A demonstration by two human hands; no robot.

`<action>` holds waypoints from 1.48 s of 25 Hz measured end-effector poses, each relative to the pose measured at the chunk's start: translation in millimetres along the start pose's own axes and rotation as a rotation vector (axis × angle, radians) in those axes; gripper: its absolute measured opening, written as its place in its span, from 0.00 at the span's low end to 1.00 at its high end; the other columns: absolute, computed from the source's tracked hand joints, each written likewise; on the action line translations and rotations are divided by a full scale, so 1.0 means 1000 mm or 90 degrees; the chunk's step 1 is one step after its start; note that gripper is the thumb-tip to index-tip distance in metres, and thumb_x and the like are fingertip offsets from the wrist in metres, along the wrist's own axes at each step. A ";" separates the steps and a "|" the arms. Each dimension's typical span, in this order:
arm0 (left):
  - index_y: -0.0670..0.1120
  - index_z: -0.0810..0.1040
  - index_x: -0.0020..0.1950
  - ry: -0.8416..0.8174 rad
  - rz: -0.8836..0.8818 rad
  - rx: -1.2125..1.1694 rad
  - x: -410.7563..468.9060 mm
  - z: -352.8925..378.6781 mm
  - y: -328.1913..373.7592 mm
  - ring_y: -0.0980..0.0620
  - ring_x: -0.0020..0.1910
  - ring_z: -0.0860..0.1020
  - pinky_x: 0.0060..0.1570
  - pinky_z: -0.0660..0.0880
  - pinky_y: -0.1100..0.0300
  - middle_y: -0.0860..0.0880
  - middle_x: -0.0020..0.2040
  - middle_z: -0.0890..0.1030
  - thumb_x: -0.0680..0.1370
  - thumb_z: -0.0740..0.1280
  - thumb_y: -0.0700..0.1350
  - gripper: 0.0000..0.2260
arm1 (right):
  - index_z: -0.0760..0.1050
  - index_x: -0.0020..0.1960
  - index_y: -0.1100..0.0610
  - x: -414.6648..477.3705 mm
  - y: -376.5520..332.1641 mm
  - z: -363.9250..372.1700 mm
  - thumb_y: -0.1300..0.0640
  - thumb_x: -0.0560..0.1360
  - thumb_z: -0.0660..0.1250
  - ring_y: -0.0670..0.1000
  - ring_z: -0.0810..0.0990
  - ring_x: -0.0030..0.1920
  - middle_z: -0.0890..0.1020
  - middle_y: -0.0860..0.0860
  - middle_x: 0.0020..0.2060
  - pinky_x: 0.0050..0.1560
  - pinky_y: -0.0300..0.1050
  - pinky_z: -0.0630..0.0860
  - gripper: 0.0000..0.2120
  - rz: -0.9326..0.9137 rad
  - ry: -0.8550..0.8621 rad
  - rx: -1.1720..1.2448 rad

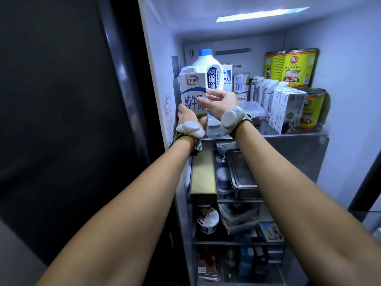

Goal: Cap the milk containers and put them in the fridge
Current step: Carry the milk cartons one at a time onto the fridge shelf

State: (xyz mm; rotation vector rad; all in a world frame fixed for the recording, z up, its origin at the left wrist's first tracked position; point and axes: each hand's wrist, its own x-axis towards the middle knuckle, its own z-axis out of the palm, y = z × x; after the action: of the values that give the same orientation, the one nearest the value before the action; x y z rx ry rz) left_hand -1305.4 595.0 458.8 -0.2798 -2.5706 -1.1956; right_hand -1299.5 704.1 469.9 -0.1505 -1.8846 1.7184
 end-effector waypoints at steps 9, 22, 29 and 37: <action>0.37 0.67 0.64 -0.035 0.022 0.068 -0.089 -0.031 -0.026 0.37 0.62 0.75 0.56 0.72 0.49 0.37 0.63 0.75 0.80 0.63 0.41 0.15 | 0.81 0.45 0.57 -0.077 -0.025 -0.007 0.60 0.76 0.72 0.57 0.84 0.47 0.86 0.62 0.51 0.51 0.51 0.84 0.02 0.073 0.028 0.030; 0.45 0.79 0.52 0.034 0.075 -0.070 -0.279 -0.144 -0.098 0.48 0.47 0.82 0.52 0.79 0.52 0.48 0.46 0.84 0.77 0.64 0.44 0.07 | 0.80 0.48 0.60 -0.286 -0.037 -0.007 0.62 0.77 0.70 0.51 0.79 0.35 0.82 0.56 0.39 0.34 0.42 0.75 0.01 0.146 -0.031 0.077; 0.48 0.77 0.51 0.091 -0.031 -0.107 -0.383 -0.190 -0.141 0.53 0.42 0.84 0.42 0.80 0.57 0.52 0.44 0.83 0.78 0.65 0.49 0.05 | 0.77 0.54 0.57 -0.399 -0.042 0.002 0.53 0.81 0.67 0.51 0.81 0.46 0.84 0.54 0.50 0.42 0.40 0.78 0.07 0.247 -0.160 0.075; 0.51 0.76 0.48 0.173 -0.156 -0.104 -0.509 -0.222 -0.165 0.51 0.42 0.84 0.48 0.82 0.47 0.51 0.43 0.83 0.78 0.64 0.46 0.02 | 0.80 0.58 0.58 -0.504 -0.032 0.007 0.53 0.81 0.67 0.50 0.83 0.51 0.85 0.54 0.53 0.46 0.40 0.80 0.11 0.286 -0.324 0.064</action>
State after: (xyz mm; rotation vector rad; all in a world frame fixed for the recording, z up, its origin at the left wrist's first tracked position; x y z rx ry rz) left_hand -836.4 292.3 303.8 0.1608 -2.3230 -1.4231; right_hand -876.5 465.1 330.3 -0.1092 -2.2380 2.3235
